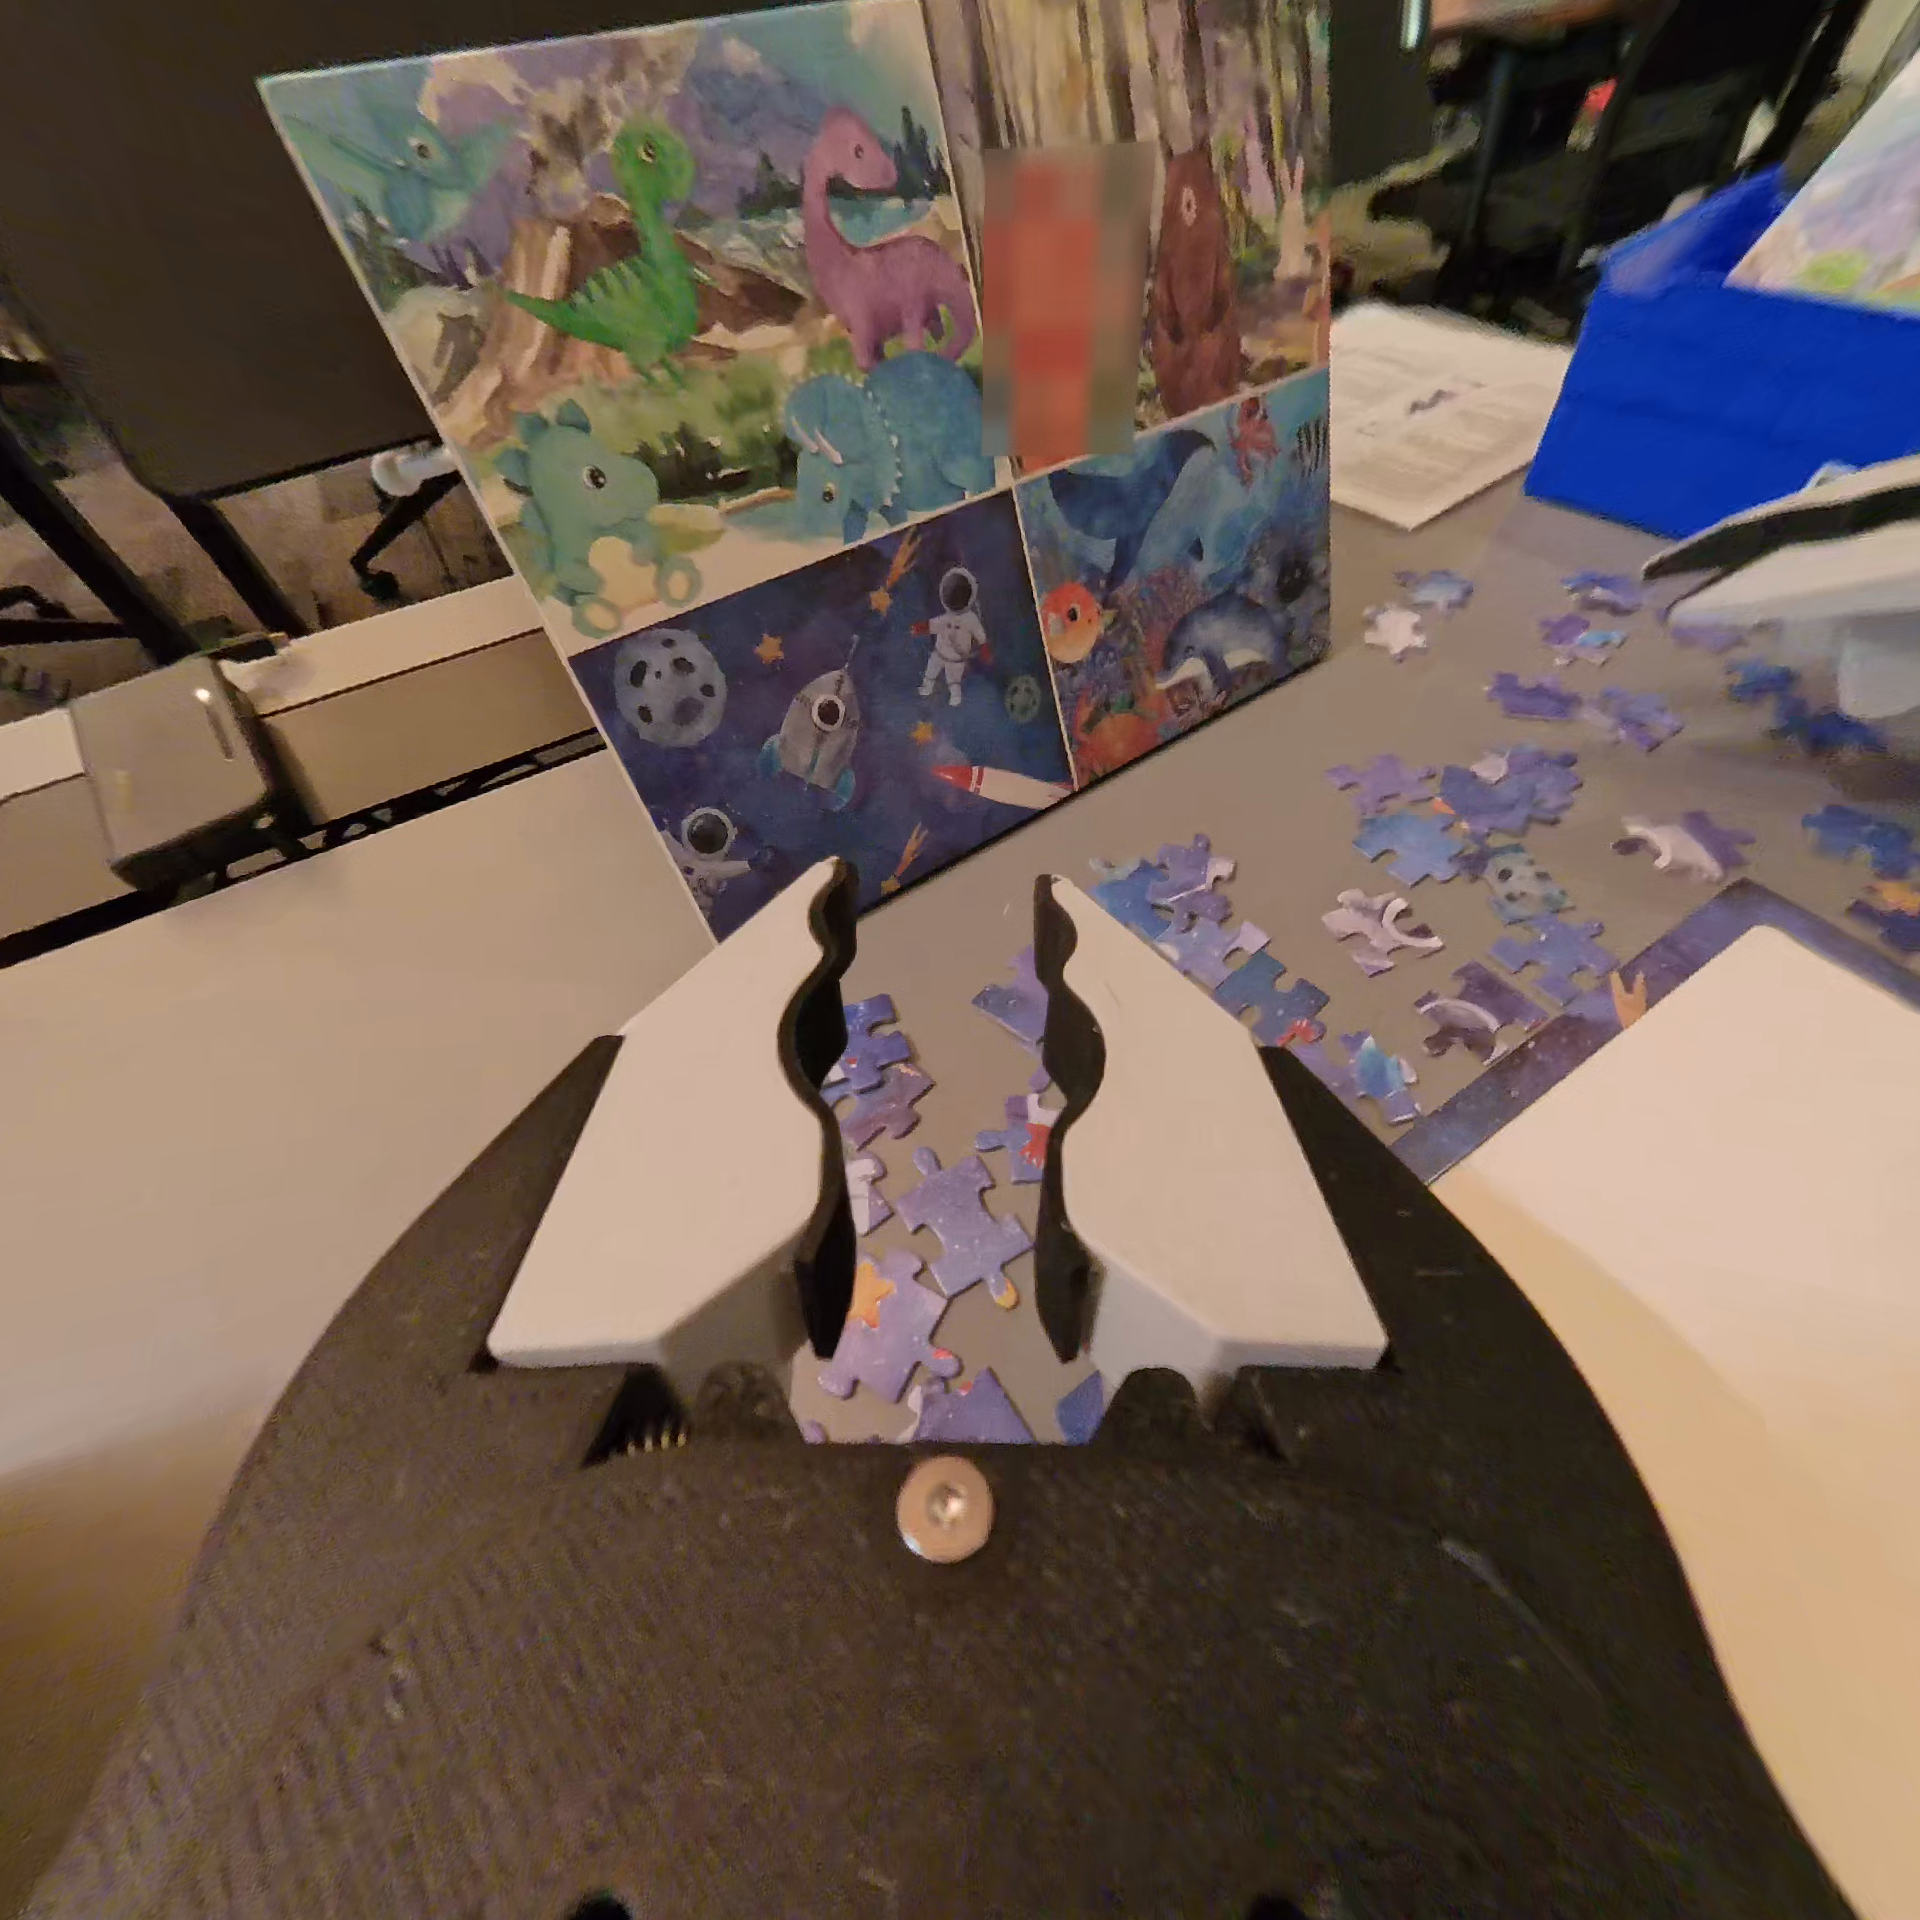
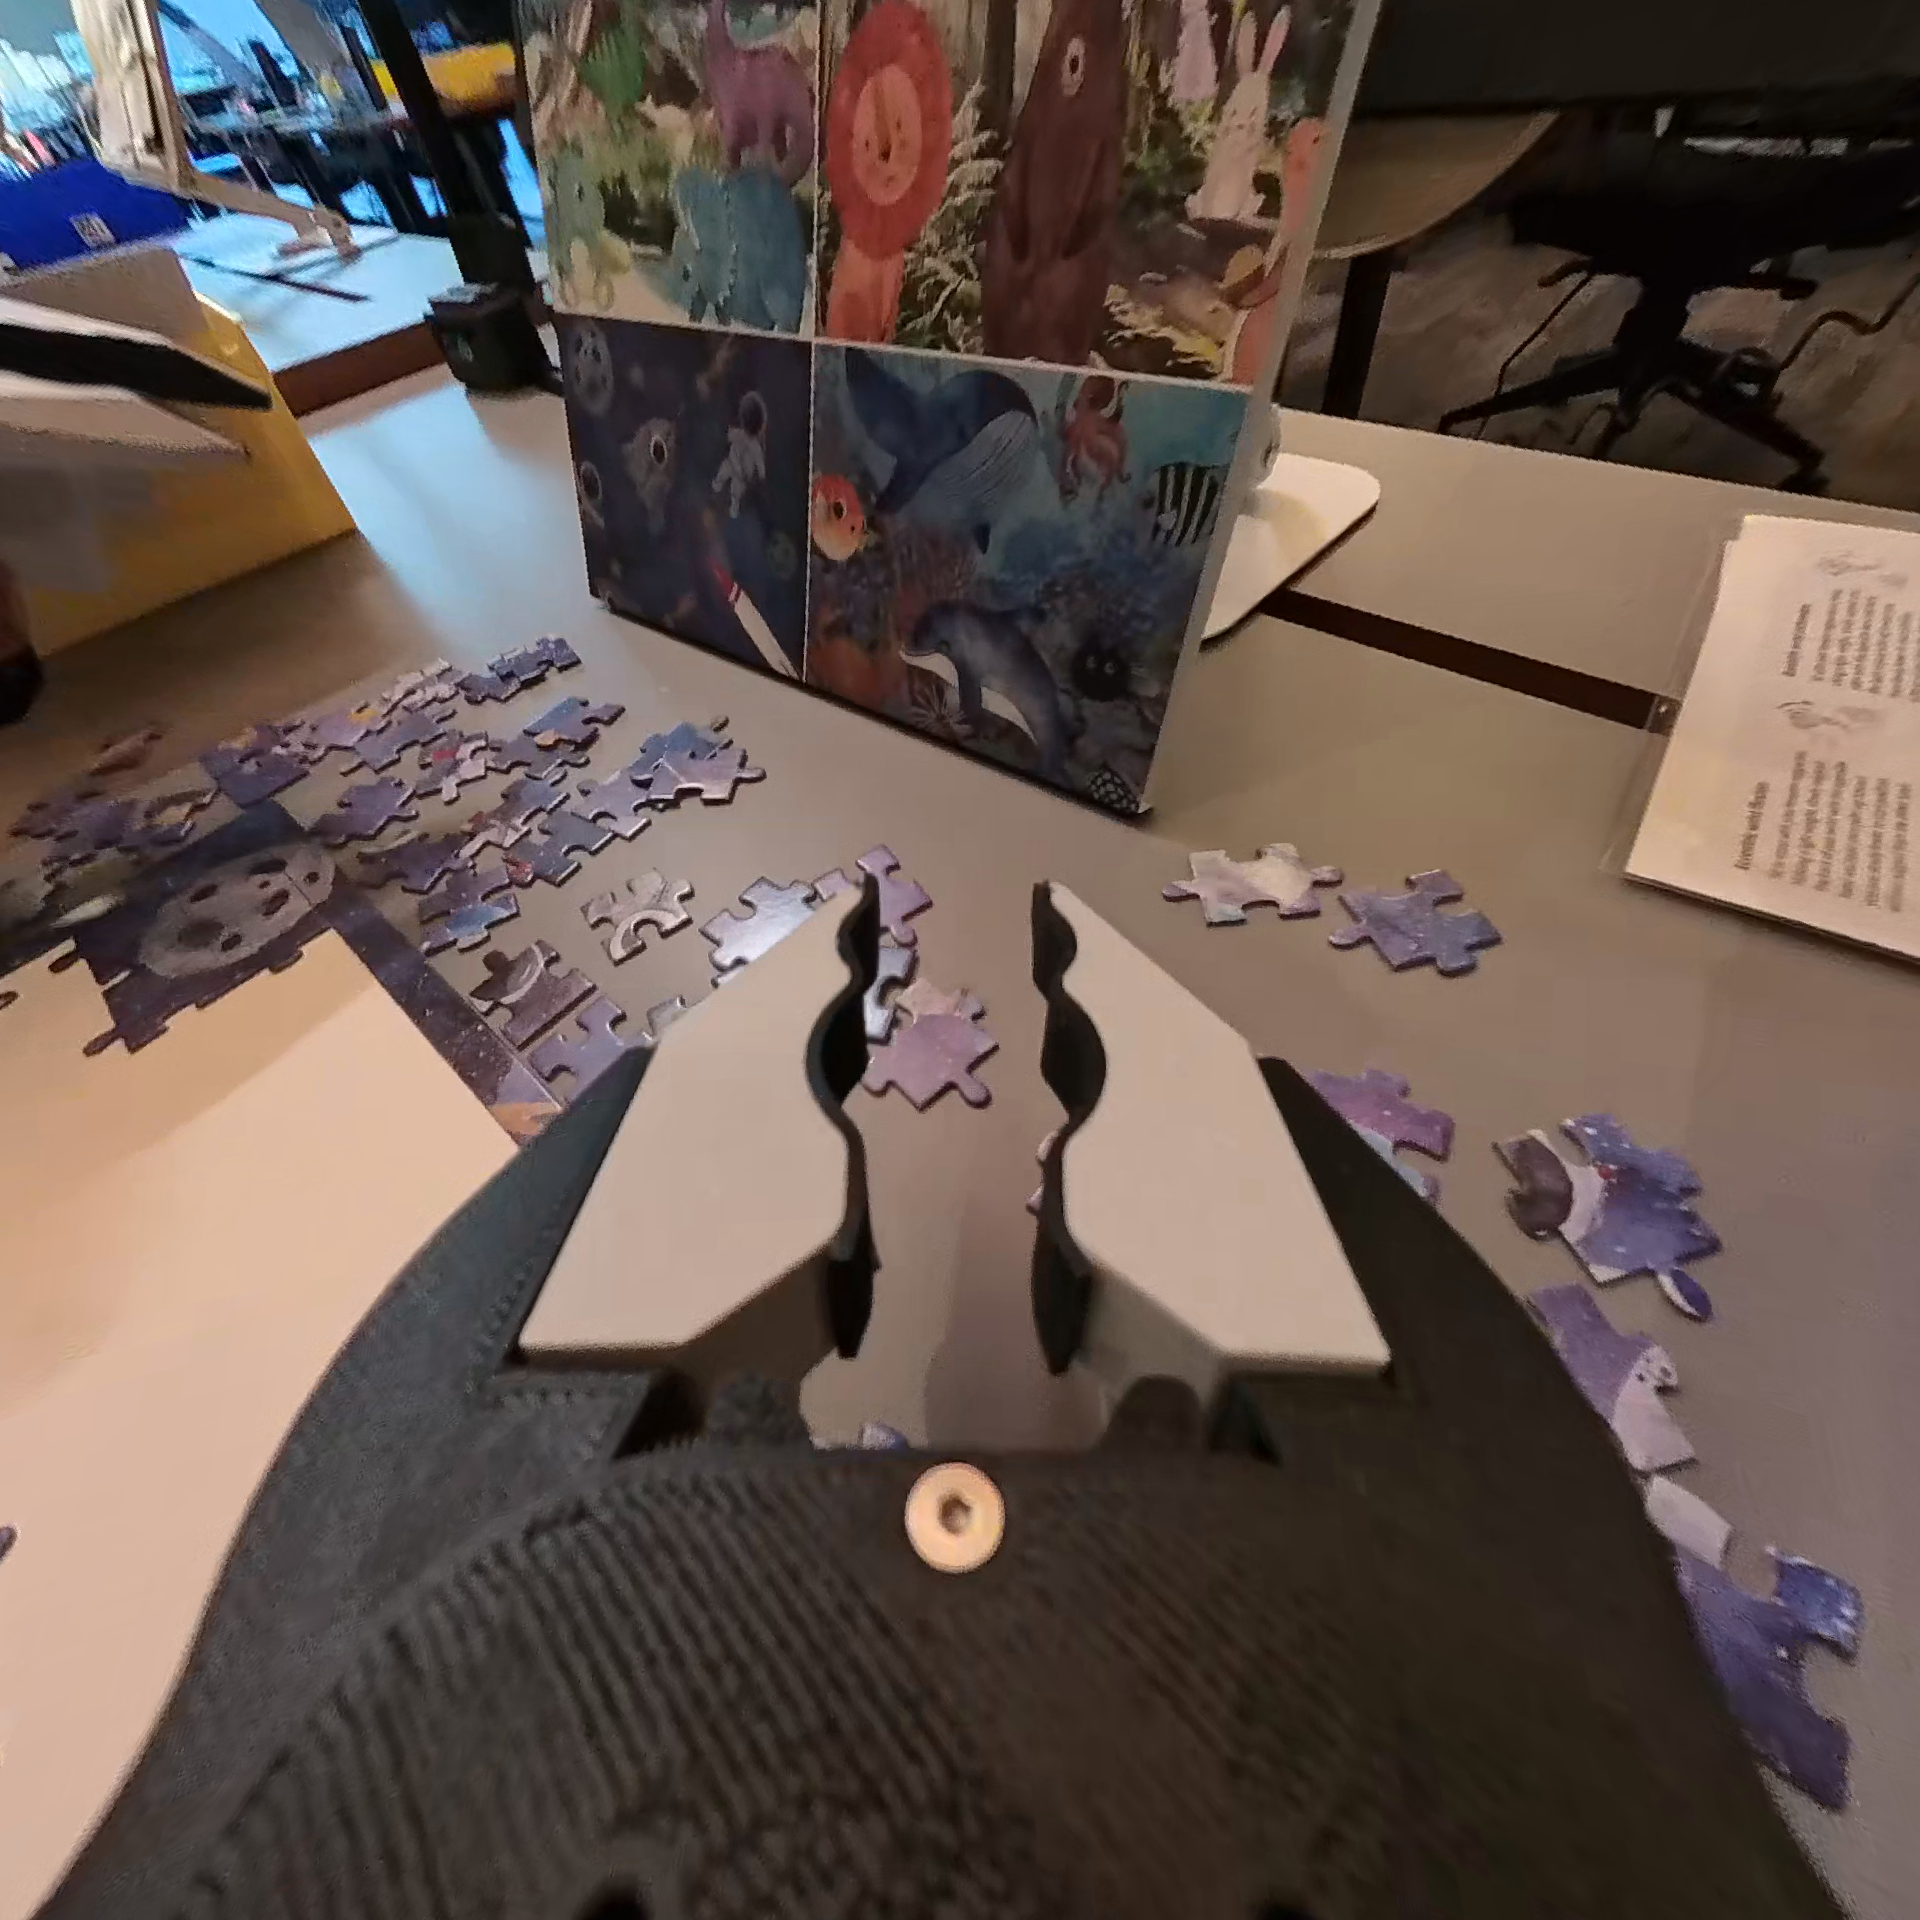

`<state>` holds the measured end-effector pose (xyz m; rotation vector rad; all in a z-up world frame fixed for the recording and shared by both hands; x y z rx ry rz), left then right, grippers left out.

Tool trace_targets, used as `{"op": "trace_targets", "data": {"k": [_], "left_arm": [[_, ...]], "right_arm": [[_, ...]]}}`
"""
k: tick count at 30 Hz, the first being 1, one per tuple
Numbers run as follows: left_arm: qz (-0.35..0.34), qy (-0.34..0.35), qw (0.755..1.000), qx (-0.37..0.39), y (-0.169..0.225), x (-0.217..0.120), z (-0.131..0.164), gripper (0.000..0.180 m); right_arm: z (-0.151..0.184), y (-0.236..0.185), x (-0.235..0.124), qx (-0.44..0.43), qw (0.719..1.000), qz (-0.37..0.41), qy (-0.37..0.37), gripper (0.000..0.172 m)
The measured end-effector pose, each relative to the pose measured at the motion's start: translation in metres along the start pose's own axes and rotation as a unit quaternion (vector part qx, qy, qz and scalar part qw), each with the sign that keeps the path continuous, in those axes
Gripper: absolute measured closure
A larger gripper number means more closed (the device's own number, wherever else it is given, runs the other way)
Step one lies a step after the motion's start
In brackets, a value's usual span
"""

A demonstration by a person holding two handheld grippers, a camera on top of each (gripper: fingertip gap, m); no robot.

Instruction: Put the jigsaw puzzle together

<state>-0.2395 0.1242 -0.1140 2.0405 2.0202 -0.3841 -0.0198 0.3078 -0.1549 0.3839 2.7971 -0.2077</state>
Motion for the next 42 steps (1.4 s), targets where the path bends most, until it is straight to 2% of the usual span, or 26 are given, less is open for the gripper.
{"op": "trace_targets", "data": {"k": [3, 6, 8, 10, 15, 20, 23, 28, 35, 42], "left_arm": [[-0.029, -0.024, 0.998, 0.043, 0.001, 0.001, 0.001, 0.148], [-0.026, -0.026, 0.999, 0.038, 0.001, 0.001, 0.0, 0.148], [-0.012, -0.015, 1.0, 0.014, 0.002, -0.001, -0.004, 0.148], [0.003, -0.009, 1.0, -0.004, 0.002, -0.001, -0.01, 0.148], [0.016, -0.019, 1.0, 0.009, 0.003, -0.009, -0.026, 0.148], [0.025, -0.024, 0.999, 0.034, 0.002, -0.023, -0.023, 0.148], [0.026, -0.022, 0.999, 0.016, -0.005, -0.028, -0.014, 0.148], [0.072, 0.003, 0.997, -0.039, 0.002, -0.03, -0.014, 0.148], [0.073, 0.008, 0.997, -0.034, 0.009, -0.026, -0.014, 0.149], [0.076, 0.001, 0.997, -0.031, 0.014, -0.021, -0.01, 0.149]], "right_arm": [[-0.003, -0.003, -0.002, 0.009, 1.0, -0.017, 0.014, 0.144], [-0.005, -0.028, 0.002, -0.019, 0.998, -0.056, 0.003, 0.141], [-0.002, -0.055, 0.013, -0.043, 0.995, -0.085, -0.022, 0.136], [0.006, -0.084, 0.031, -0.048, 0.99, -0.108, -0.072, 0.121], [0.021, -0.122, 0.065, -0.057, 0.978, -0.124, -0.155, 0.12], [0.043, -0.117, 0.081, -0.117, 0.967, -0.074, -0.214, 0.119], [0.049, -0.119, 0.087, -0.107, 0.964, -0.068, -0.234, 0.116], [0.049, -0.114, 0.09, -0.104, 0.966, -0.037, -0.232, 0.129], [0.053, -0.111, 0.077, -0.108, 0.967, -0.031, -0.229, 0.127], [0.057, -0.108, 0.062, -0.099, 0.966, -0.06, -0.23, 0.124]]}}
Point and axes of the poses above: each gripper's, where its closed fingertips meet, x out along the fingers, z out of its underside, y = z × x across the jaws, the point moved 1 cm from there along -x, back along the fingers, and after that the axes turned 6 degrees about z, right-handed, at the moved point
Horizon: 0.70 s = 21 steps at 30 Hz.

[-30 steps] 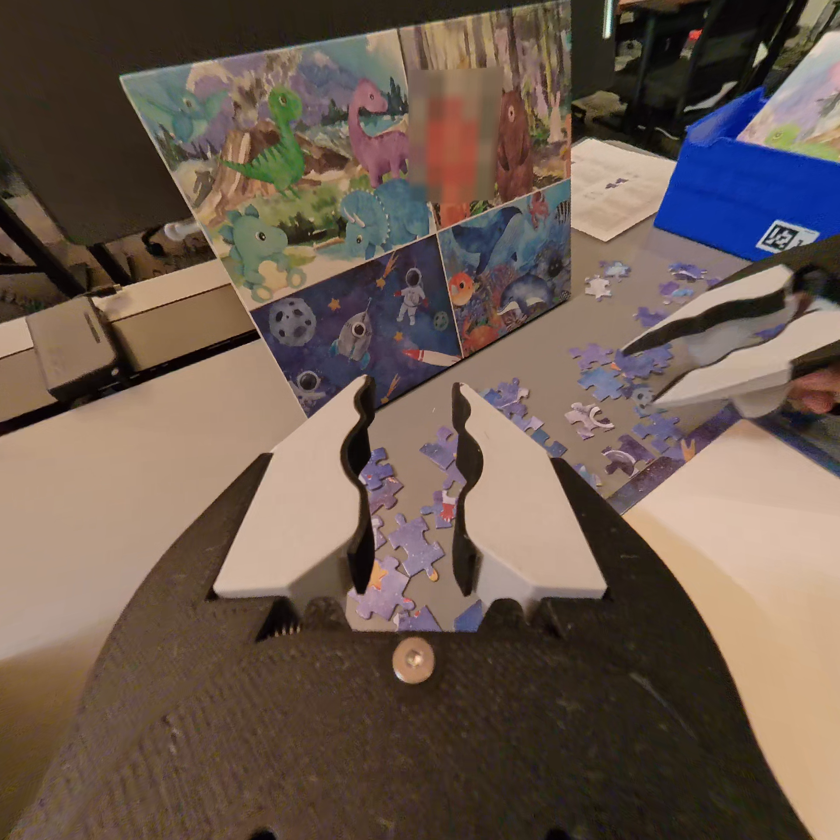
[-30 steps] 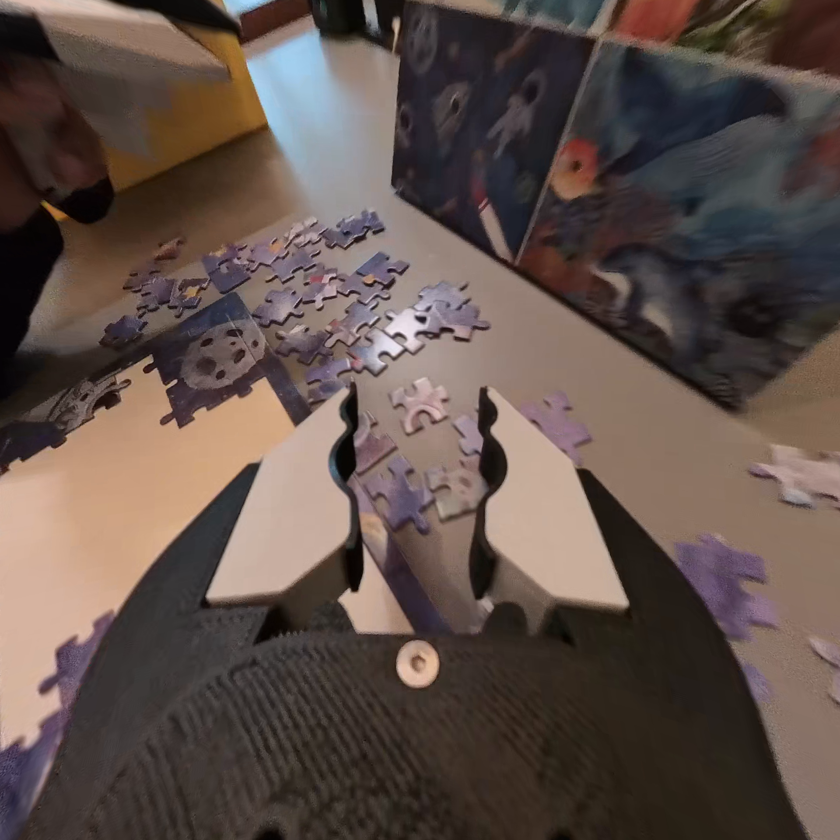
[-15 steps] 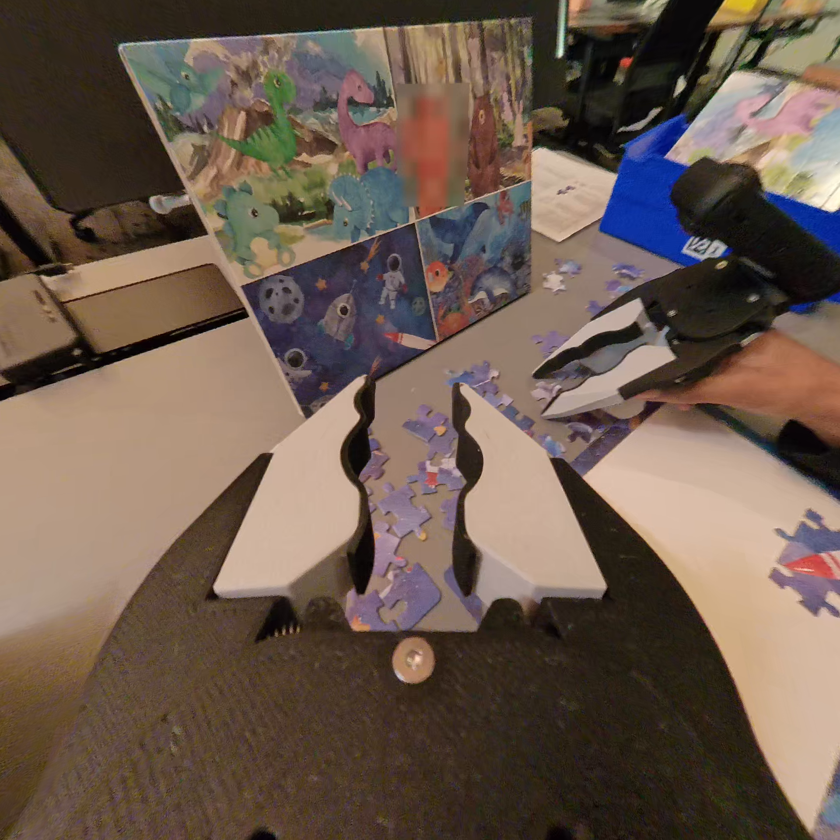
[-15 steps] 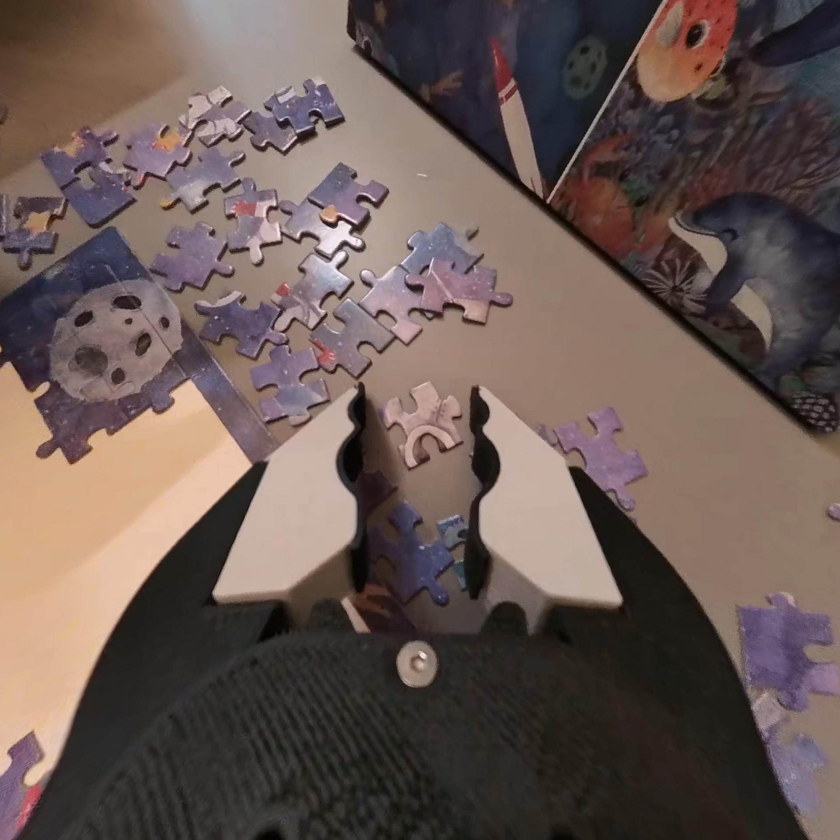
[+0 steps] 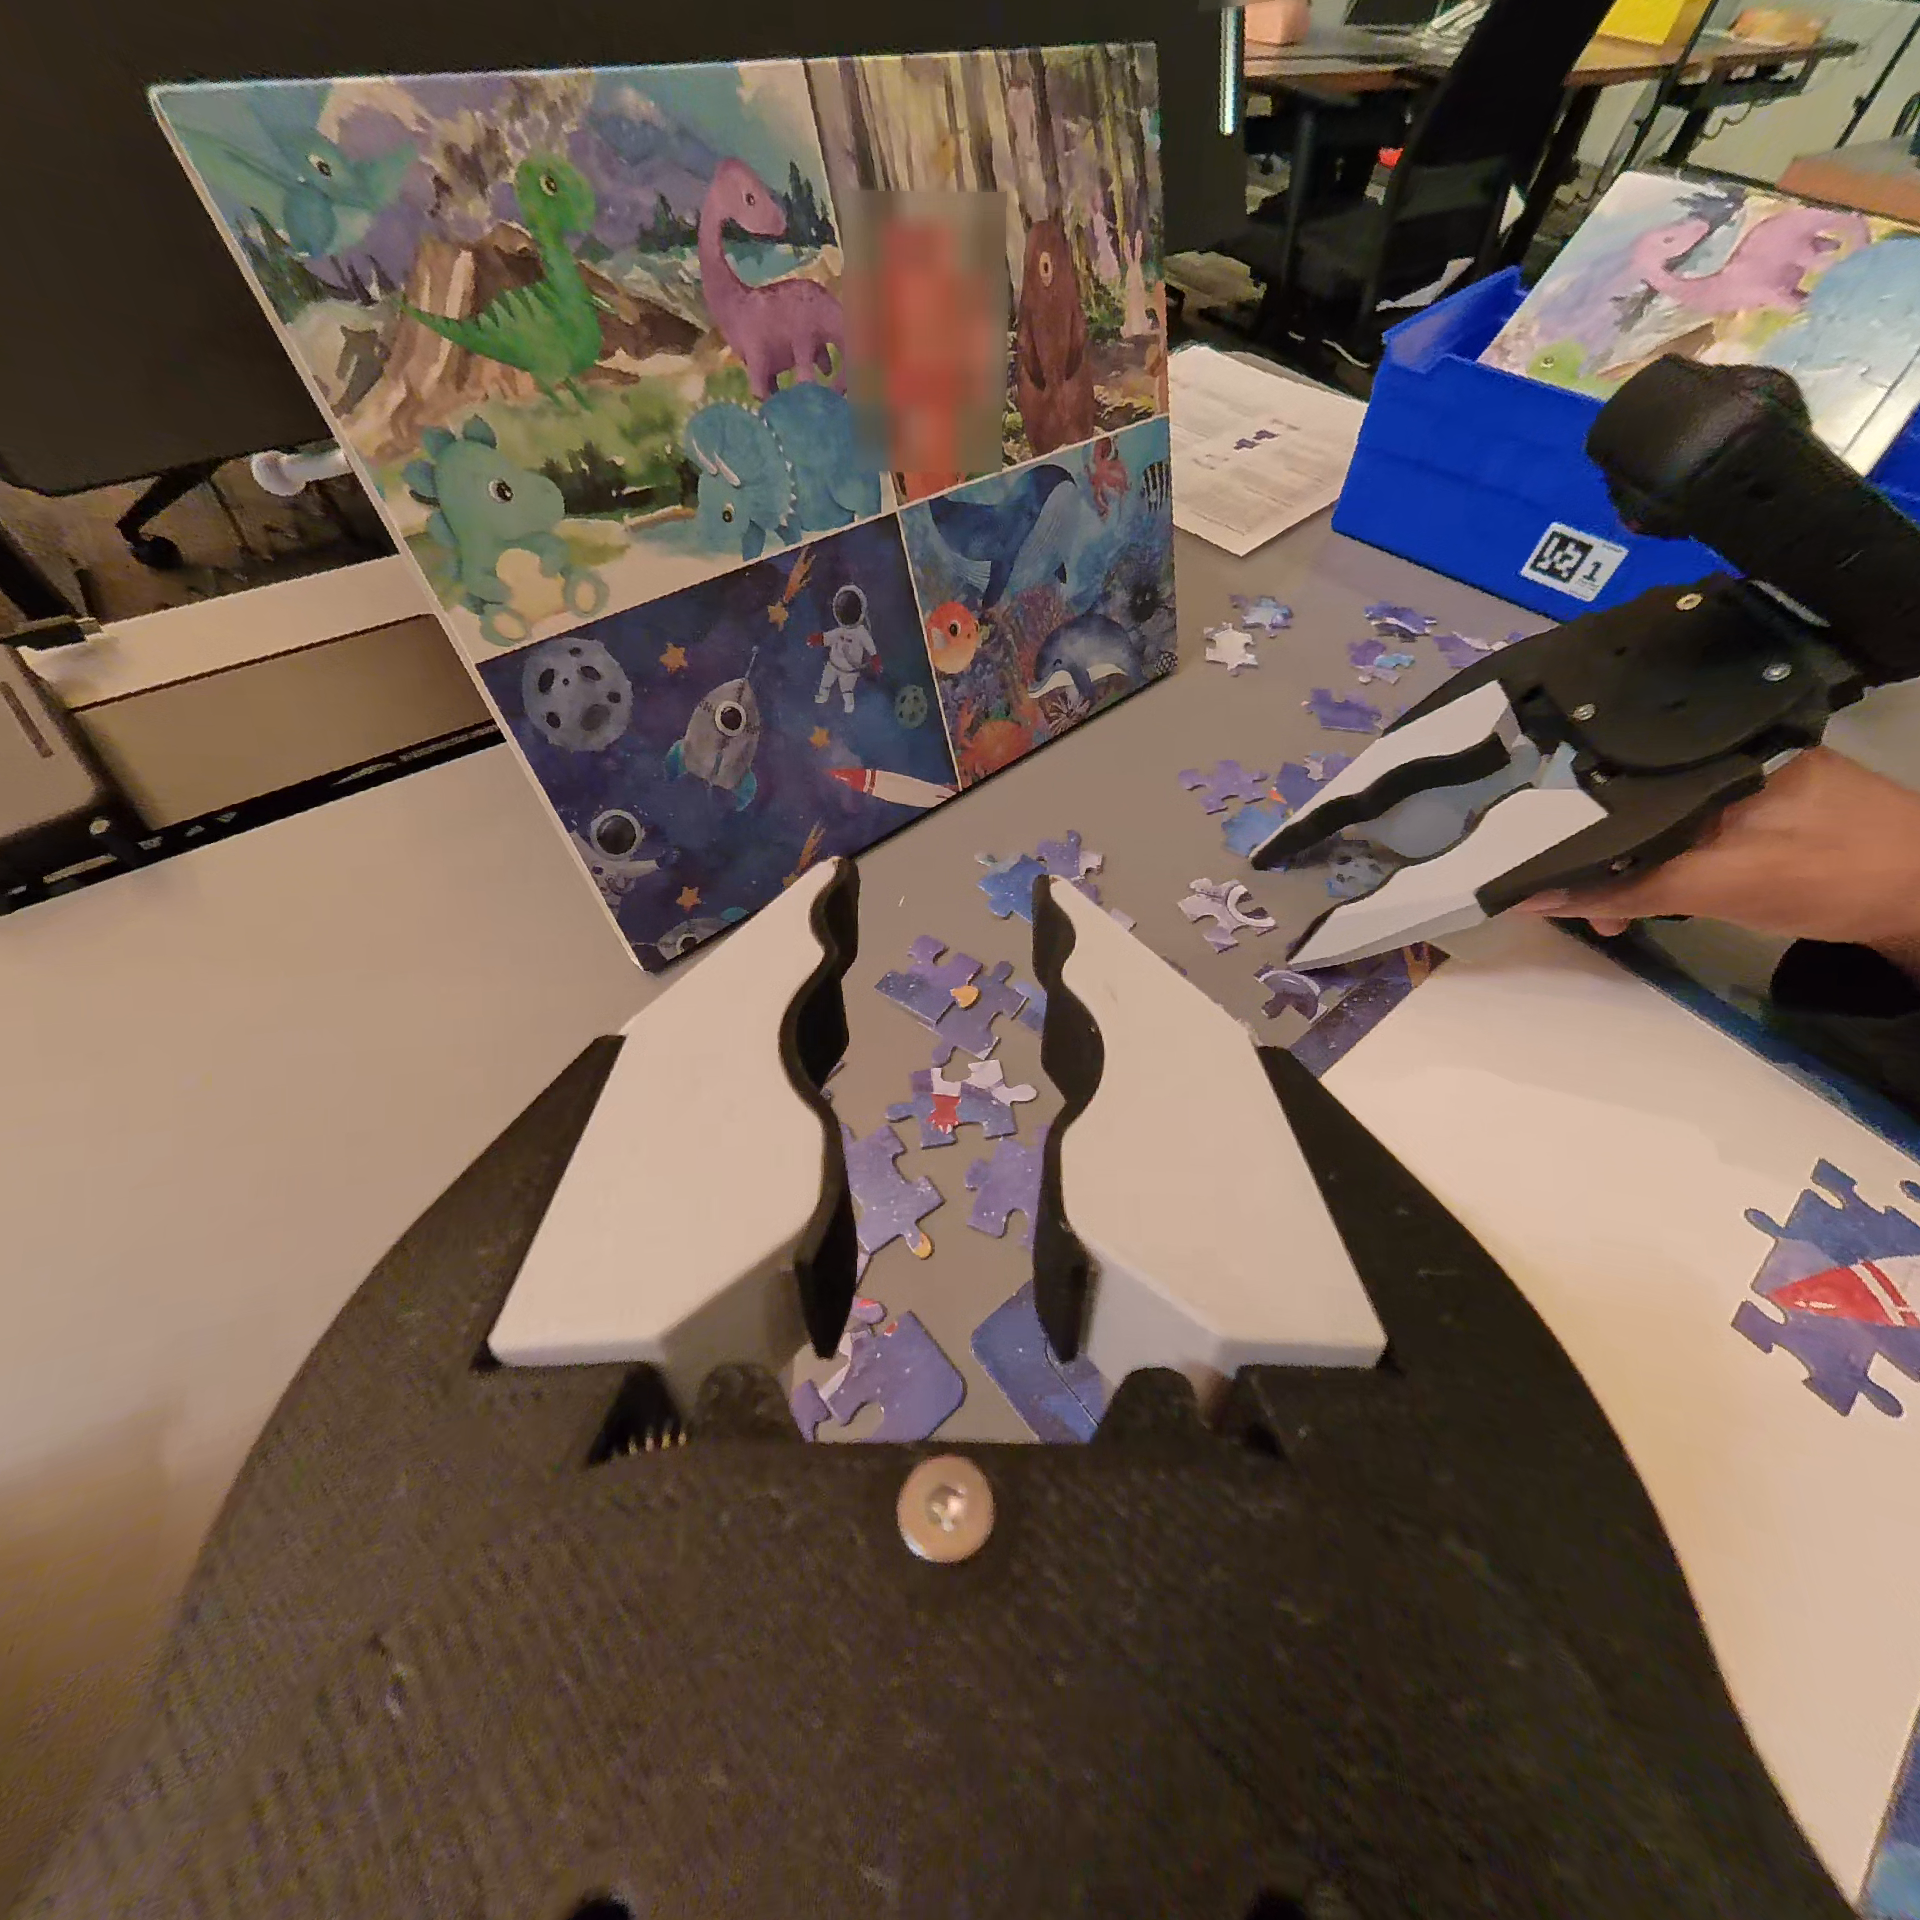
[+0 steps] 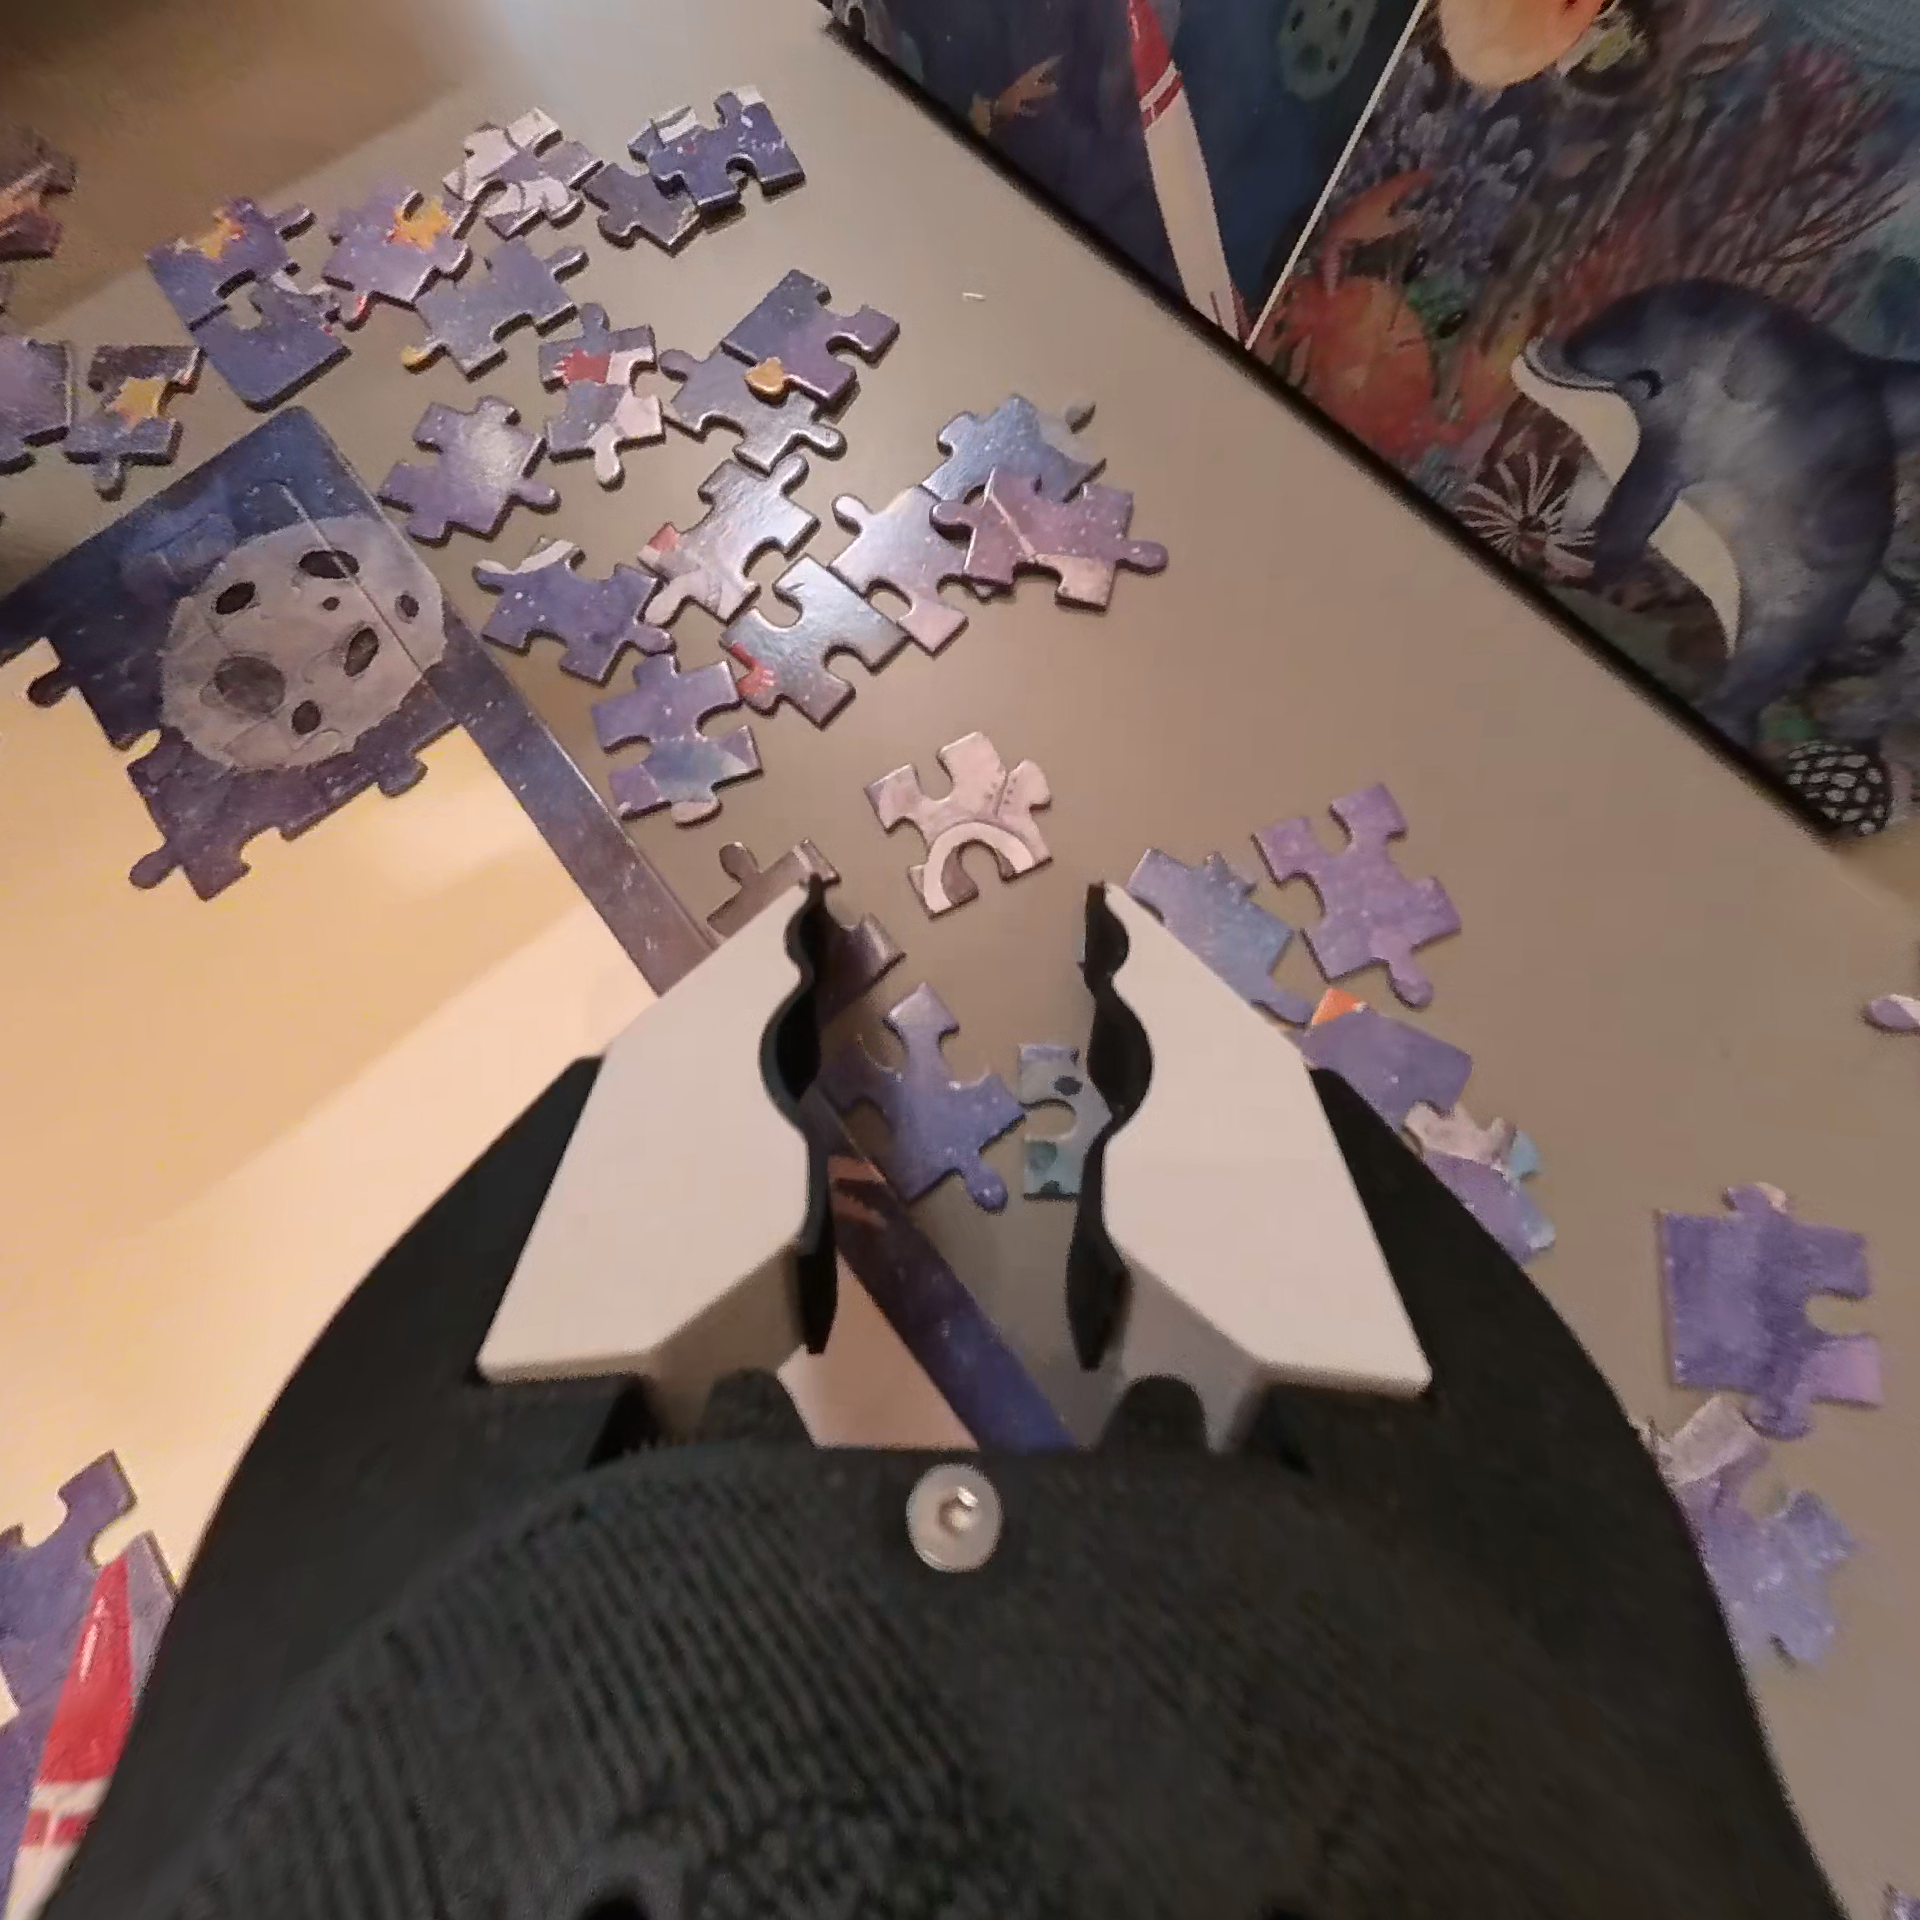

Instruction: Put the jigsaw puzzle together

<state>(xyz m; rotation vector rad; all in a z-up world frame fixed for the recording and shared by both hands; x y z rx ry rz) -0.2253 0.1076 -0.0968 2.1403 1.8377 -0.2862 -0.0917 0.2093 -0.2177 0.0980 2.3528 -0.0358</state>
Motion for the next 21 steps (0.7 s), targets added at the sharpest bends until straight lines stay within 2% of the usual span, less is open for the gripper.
{"op": "trace_targets", "data": {"k": [13, 21], "left_arm": [[0.002, -0.002, 1.0, -0.001, 0.0, 0.001, 0.002, 0.148], [0.002, -0.001, 1.0, -0.004, -0.001, 0.0, 0.003, 0.148]], "right_arm": [[-0.005, -0.01, 0.006, -0.027, 0.999, -0.016, 0.024, 0.112], [-0.001, -0.017, 0.0, -0.021, 0.999, -0.048, 0.012, 0.127]]}}
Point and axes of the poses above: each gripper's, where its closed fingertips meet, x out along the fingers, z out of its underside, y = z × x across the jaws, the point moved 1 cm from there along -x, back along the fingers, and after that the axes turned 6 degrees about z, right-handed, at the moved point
